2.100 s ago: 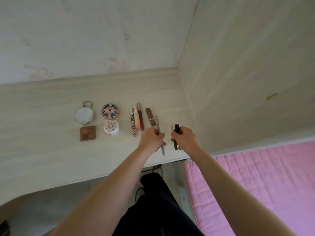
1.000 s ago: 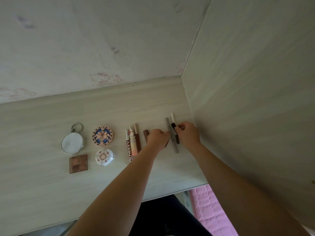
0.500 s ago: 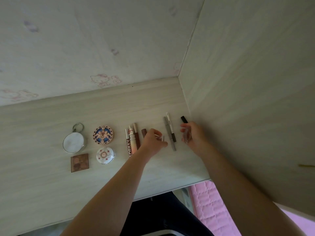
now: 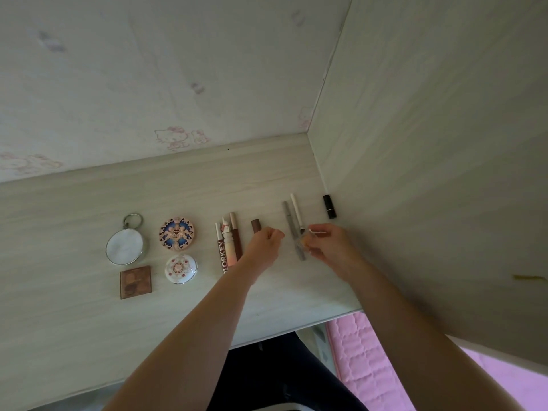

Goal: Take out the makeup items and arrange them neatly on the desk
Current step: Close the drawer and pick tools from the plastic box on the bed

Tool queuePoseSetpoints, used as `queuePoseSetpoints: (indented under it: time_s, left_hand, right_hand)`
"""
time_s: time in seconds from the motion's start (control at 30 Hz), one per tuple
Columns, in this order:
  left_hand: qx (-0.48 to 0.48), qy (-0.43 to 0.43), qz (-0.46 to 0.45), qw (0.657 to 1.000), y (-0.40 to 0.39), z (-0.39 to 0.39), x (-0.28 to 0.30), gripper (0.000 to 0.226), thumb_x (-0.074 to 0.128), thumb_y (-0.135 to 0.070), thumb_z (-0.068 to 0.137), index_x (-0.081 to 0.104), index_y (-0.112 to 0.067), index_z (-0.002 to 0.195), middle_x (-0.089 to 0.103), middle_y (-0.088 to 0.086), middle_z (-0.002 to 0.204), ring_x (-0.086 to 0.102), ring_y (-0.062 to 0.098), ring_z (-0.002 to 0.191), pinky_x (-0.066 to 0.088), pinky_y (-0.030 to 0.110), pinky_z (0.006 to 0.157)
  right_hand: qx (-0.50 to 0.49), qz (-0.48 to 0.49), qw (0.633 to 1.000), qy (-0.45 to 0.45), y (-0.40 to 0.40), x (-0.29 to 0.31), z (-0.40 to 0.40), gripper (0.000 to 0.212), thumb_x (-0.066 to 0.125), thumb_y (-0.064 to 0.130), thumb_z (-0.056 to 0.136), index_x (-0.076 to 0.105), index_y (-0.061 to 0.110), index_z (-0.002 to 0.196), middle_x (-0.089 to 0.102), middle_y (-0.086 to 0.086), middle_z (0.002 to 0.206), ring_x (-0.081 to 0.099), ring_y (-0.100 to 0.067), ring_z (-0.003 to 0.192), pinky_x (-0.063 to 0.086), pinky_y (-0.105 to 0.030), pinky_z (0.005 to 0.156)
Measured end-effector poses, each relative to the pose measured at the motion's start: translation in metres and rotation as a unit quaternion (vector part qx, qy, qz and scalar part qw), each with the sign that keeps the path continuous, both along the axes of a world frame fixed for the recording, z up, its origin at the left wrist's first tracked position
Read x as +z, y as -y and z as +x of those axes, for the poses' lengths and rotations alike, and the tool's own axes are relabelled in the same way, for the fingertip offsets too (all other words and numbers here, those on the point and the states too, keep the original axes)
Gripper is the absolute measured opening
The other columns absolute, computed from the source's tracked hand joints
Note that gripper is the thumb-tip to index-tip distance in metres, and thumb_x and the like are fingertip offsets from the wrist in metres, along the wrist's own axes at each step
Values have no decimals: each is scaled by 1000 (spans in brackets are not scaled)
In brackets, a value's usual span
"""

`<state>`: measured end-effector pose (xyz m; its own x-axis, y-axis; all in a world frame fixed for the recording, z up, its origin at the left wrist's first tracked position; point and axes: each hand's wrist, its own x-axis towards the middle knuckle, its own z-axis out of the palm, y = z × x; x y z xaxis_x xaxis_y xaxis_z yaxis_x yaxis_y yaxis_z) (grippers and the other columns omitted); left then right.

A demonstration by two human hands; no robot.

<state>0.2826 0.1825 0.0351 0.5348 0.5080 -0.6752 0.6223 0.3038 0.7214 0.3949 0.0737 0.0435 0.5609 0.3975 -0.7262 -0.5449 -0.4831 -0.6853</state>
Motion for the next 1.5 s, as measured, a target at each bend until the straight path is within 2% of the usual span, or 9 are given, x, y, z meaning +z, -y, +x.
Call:
queuePoseSetpoints:
  time_s: [0.13,0.23,0.3,0.57,0.77,0.9,1.0,1.3,1.5]
  left_hand:
    - [-85,-17,100,991,-3,4,-4,22,67,-9,77,67,-18,98,58,4,96,56,12,76,42,16,61]
    - [-143,-47,167,974,-7,3,-5,48,72,-6,73,61,-18,119,44,5,119,48,12,94,39,15,83]
    - [-180,-52,196,963,-9,2,-5,53,68,1,75,59,-17,125,42,7,123,48,14,101,35,14,90]
    - [-266,-41,307,913,-19,-1,-12,46,61,4,81,59,-14,123,46,6,120,51,24,109,43,22,86]
    - [-330,-86,456,822,-24,0,-16,45,65,-20,84,53,-21,128,56,-1,124,40,23,118,39,33,93]
    - [-339,-94,473,808,-25,1,-16,44,65,-28,84,52,-20,125,54,-3,125,39,22,120,38,33,94]
    - [-339,-98,468,810,-27,-2,-16,42,64,-30,84,55,-21,124,52,-3,126,39,21,120,38,32,96]
    - [-325,-54,468,820,-33,-21,-6,43,53,-18,90,52,-15,133,52,-1,130,39,20,125,34,29,100]
    - [-350,-5,501,792,-29,-43,3,39,51,-16,89,56,-11,128,56,2,124,42,22,122,32,29,98]
  right_hand:
    - [157,-78,973,149,2,-4,-14,30,76,12,78,65,9,106,67,-6,102,64,-20,91,55,-32,81]
    - [247,-109,933,240,0,-5,-28,24,71,14,81,67,13,105,66,1,98,59,-11,84,41,-1,64]
    - [269,-113,919,265,-1,-7,-35,21,64,7,84,66,11,104,66,-2,100,55,-9,81,37,3,55]
    - [331,-131,886,297,1,-14,-44,20,60,-1,86,64,6,104,63,-11,108,61,-21,98,46,-18,75]
    - [352,-123,859,350,-4,-15,-45,13,57,6,90,63,4,101,63,-12,100,61,-22,90,45,-21,75]
    - [381,-145,815,411,-8,-12,-47,14,56,17,93,63,11,104,64,-5,99,56,-20,93,53,-35,77]
    - [388,-145,806,423,-11,-12,-49,15,56,16,93,62,13,106,60,-3,104,56,-19,94,52,-31,74]
    - [337,-161,822,430,-2,0,-53,30,52,23,96,54,17,125,55,-2,121,49,-20,112,49,-33,83]
    - [315,-206,820,431,14,12,-68,33,45,23,97,49,15,129,55,-7,126,48,-23,117,46,-33,92]
